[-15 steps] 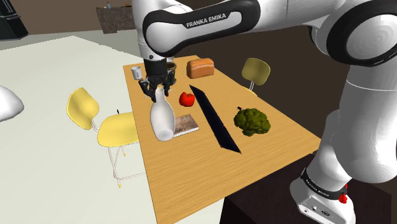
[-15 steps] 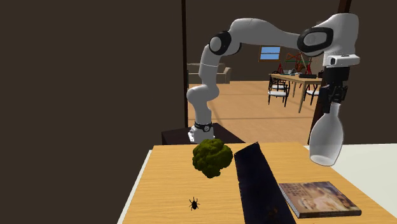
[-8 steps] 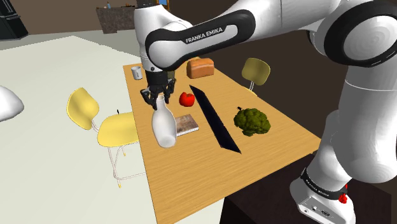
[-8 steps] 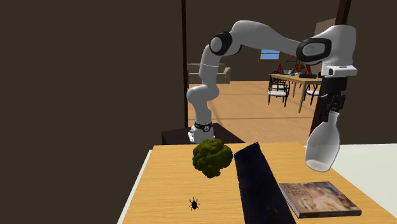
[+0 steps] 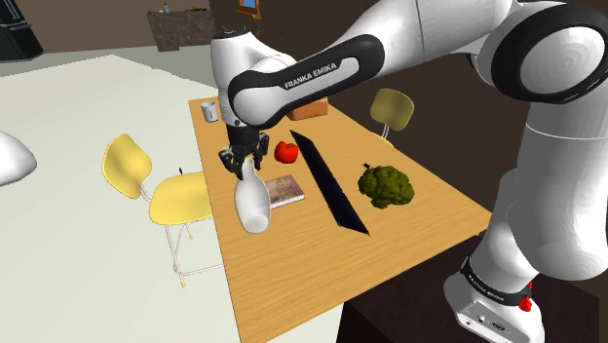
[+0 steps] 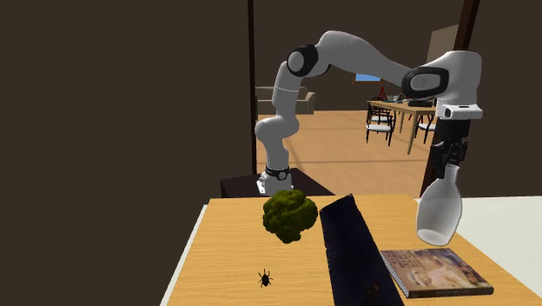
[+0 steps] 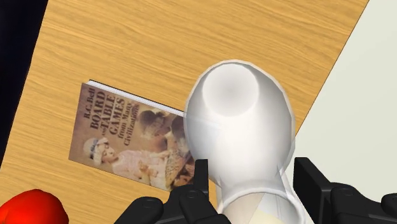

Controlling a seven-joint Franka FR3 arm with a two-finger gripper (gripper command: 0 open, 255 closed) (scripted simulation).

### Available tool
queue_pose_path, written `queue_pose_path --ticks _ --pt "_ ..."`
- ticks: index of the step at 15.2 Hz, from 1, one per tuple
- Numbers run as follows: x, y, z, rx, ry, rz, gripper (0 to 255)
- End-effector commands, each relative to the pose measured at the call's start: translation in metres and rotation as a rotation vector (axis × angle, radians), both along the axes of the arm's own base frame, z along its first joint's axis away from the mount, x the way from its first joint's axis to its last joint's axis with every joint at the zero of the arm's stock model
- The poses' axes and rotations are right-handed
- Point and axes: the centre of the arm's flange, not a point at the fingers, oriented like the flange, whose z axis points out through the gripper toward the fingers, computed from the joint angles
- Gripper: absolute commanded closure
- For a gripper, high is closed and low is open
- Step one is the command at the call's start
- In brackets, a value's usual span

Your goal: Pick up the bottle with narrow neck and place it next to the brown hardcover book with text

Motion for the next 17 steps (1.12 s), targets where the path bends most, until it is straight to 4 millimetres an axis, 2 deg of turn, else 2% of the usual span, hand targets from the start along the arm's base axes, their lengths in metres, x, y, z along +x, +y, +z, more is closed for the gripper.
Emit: queue_pose_path --ticks 1,6,7,12,16,17 --pt "0.001 0.000 -0.001 0.001 -0.001 0.000 255" --pt "0.001 0.000 -0.001 0.001 -0.001 0.000 255" --pt "0.001 0.000 -0.001 0.001 -0.001 0.000 0" --pt "0.001 0.000 -0.001 0.001 -0.001 0.000 0" --pt "-0.005 0.002 0.048 0.001 -0.001 0.000 0" --pt "-0.005 0.002 0.048 0.001 -0.001 0.000 0"
